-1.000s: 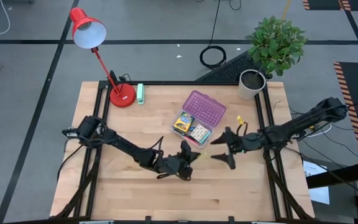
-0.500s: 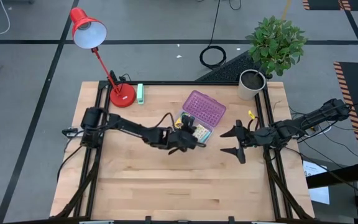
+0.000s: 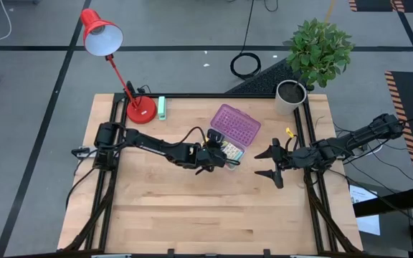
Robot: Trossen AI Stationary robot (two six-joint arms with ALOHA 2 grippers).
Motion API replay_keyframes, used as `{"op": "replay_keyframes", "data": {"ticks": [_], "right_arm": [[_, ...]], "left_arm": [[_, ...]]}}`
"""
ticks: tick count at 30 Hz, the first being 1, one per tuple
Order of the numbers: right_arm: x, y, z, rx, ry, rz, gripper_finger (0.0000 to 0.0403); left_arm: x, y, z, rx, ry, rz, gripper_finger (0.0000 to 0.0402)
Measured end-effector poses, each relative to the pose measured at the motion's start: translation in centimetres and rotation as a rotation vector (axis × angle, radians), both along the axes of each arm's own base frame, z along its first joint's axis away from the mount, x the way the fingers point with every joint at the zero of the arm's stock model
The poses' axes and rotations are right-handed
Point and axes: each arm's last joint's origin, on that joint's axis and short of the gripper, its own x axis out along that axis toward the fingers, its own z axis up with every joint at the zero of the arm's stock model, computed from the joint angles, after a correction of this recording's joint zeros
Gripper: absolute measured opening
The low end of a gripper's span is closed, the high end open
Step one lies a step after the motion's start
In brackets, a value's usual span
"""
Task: Pack school essentials
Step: Put the green eraser into the purple supply box
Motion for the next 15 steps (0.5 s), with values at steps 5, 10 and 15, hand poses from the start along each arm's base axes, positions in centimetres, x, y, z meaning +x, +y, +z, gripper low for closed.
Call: {"op": "replay_keyframes", "data": {"ticks": [5, 10, 15], "right_arm": [[0.0, 0.0, 0.1, 0.001, -0.006, 0.001, 0.0281], [0.0, 0.0, 0.1, 0.0, -0.007, -0.001, 0.0281], [0.0, 0.0, 0.1, 0.004, -0.007, -0.003, 0.0281]], "left_arm": [[0.7, -1.6, 1.1, 0.012, -0.029, -0.007, 0.0034], [2.1, -1.1, 0.4, 0.001, 0.058, 0.032, 0.0034], [3.2, -0.4, -2.5, 0.063, 0.226, 0.085, 0.0035]]}}
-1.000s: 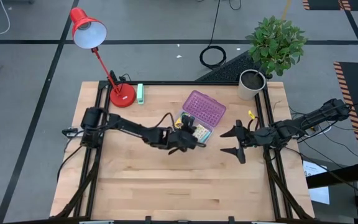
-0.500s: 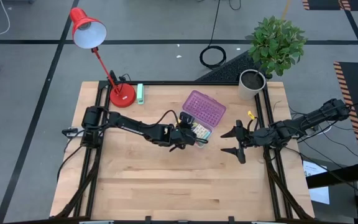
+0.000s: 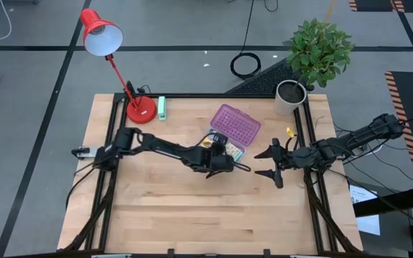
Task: Pack school essentials
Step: Put the green eraser into the purple supply box
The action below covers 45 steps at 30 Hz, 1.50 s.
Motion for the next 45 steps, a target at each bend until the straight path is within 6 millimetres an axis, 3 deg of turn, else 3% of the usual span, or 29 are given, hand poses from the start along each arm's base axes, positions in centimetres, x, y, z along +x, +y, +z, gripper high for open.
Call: {"op": "replay_keyframes", "data": {"ticks": [3, 15, 30, 36, 45], "right_arm": [[0.0, 0.0, 0.0, 0.002, 0.002, 0.0, 0.0281], [-0.1, 0.0, -0.1, 0.02, 0.008, -0.004, 0.0281], [0.0, 0.0, -0.5, 0.036, -0.03, -0.004, 0.0281], [0.0, 0.0, -0.5, 0.05, -0.028, -0.01, 0.0281], [0.1, 0.1, -0.5, 0.061, -0.035, -0.013, 0.0281]], "left_arm": [[0.8, -0.1, -0.4, 0.007, -0.011, 0.004, 0.0035], [0.3, -0.3, -0.5, 0.006, 0.015, 0.025, 0.004], [-0.1, -2.4, 0.4, -0.022, -0.025, 0.02, 0.0169], [-0.9, -3.0, 1.9, -0.106, -0.044, 0.035, 0.0179], [-1.1, -1.7, 1.8, -0.151, -0.033, 0.086, 0.018]]}}
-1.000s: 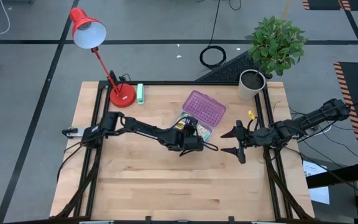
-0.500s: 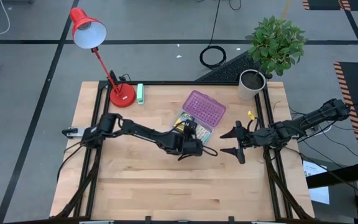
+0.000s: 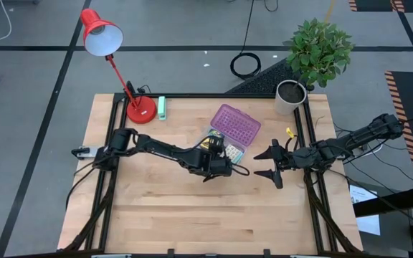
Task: Pack school essentials
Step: Put the green eraser into the purple supply box, then return to Home Position
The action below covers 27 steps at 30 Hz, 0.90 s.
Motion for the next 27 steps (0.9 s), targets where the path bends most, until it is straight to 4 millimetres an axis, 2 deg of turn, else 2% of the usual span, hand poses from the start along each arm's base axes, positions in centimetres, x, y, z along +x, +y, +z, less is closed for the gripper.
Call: {"op": "replay_keyframes", "data": {"ticks": [8, 12, 18, 22, 27], "right_arm": [[0.0, 0.0, 0.0, 0.0, -0.002, 0.0, 0.0281], [0.0, 0.0, 0.0, -0.001, -0.002, 0.001, 0.0281], [0.0, 0.0, 0.0, -0.005, 0.003, 0.001, 0.0281], [0.0, 0.0, -0.1, -0.01, 0.008, 0.003, 0.0281], [-0.1, 0.2, -0.3, -0.041, -0.009, 0.031, 0.0262]], "left_arm": [[0.0, 0.5, -0.1, -0.044, 0.022, -0.022, 0.016], [0.0, 0.4, -0.1, -0.037, 0.019, -0.02, 0.0177], [-0.3, -0.8, 0.6, 0.004, -0.039, 0.03, 0.0197], [-1.1, -1.4, 3.0, -0.064, -0.155, 0.121, 0.0185], [-3.2, -1.6, 6.4, -0.142, -0.266, 0.264, 0.0144]]}}
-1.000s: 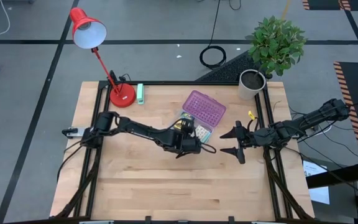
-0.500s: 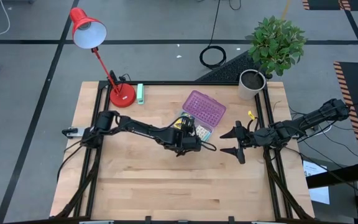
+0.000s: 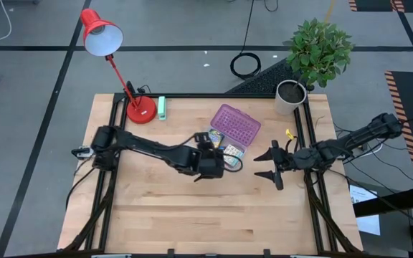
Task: Pack school essentials
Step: Return to Home Position
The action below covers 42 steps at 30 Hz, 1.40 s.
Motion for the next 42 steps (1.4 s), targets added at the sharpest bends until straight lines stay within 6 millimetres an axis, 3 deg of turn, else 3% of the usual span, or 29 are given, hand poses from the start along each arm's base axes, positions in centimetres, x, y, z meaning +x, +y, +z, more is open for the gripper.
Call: {"op": "replay_keyframes", "data": {"ticks": [6, 17, 23, 26, 31, 38, 42], "right_arm": [[-0.1, 0.4, -1.1, -0.049, -0.11, 0.057, 0.018], [-0.6, 0.2, -2.9, -0.226, -0.115, 0.119, 0.0011], [-0.8, 0.1, -3.1, -0.352, -0.119, 0.163, 0.0008], [-0.8, 0.1, -3.1, -0.384, -0.114, 0.175, 0.0002], [-0.9, 0.1, -3.6, -0.405, -0.122, 0.181, 0.0001], [-2.0, -0.4, -6.5, -0.42, -0.23, 0.168, 0.0], [-2.0, -0.8, -6.1, -0.411, -0.279, 0.135, 0.0]], "left_arm": [[-3.5, -0.3, 2.3, -0.061, -0.151, 0.041, 0.0079], [-12.2, -0.2, 2.6, -0.229, -0.499, -0.103, 0.0004], [-16.0, -0.3, 1.8, -0.27, -0.636, -0.15, 0.0013], [-17.5, -0.2, 0.4, -0.292, -0.692, -0.187, 0.0018], [-19.1, 0.1, -1.9, -0.355, -0.809, -0.271, 0.0019], [-20.8, 0.5, -4.6, -0.366, -0.877, -0.399, 0.0019], [-21.9, 0.8, -5.7, -0.365, -0.915, -0.441, 0.0019]]}}
